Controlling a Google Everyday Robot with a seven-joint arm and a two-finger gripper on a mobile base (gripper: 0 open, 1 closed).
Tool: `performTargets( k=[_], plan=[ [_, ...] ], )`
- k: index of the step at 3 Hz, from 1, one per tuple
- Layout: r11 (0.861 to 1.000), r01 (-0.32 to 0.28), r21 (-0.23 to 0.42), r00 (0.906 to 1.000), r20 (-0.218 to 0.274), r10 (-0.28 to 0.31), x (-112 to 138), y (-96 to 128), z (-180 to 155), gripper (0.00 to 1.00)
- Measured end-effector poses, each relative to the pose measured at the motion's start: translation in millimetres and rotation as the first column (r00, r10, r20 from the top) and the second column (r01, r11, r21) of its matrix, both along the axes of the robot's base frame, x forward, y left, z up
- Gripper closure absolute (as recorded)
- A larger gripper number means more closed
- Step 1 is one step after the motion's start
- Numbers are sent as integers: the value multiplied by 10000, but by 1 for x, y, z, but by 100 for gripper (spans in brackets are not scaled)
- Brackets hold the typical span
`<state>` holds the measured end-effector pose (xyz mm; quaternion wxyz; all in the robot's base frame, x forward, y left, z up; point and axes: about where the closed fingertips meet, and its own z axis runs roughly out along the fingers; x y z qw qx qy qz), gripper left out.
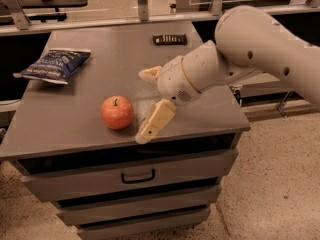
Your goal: Pick apple
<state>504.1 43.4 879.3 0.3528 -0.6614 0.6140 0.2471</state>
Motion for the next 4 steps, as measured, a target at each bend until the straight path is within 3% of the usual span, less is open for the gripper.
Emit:
performTargets(
  k=[1, 2, 4],
  plan=[
    [9973, -107, 723, 9995, -302, 129, 3, 22, -14, 0],
    [9919, -245, 1247, 9982, -513, 311, 2, 40, -21, 9],
    [9820, -255, 1872, 9937, -1029, 454, 0, 62, -24, 56]
  ],
)
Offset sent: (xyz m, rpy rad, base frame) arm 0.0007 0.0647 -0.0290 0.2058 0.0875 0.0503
